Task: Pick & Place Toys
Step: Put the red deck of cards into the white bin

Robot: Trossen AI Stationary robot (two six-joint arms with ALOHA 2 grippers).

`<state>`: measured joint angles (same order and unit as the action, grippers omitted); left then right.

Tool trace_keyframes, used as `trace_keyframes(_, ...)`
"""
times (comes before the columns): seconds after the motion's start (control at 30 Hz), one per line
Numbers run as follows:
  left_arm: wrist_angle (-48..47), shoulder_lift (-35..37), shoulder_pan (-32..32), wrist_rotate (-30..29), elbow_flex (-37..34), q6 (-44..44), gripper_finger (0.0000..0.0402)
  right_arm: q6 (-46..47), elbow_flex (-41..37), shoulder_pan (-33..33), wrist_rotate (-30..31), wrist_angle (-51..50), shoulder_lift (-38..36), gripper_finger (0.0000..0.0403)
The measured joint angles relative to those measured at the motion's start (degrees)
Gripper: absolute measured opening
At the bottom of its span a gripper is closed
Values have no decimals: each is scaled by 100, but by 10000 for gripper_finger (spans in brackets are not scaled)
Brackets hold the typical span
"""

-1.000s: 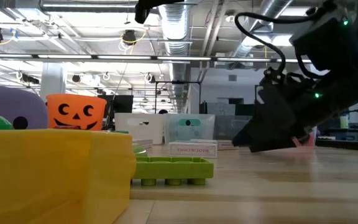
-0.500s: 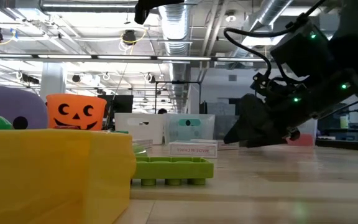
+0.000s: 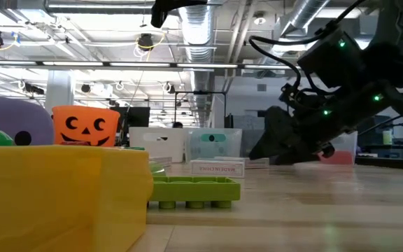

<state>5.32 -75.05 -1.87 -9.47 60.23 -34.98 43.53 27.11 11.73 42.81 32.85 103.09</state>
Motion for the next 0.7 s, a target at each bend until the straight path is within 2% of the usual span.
trace_keyframes(0.2,-2,0,0,2,0,0,237,-116,13,-126,-365,264,0,398)
trace_keyframes(0.37,0,0,0,4,0,0,237,-684,201,-224,-403,234,0,398)
trace_keyframes(0.7,0,0,0,7,0,0,237,-906,744,-571,-517,-589,0,398)
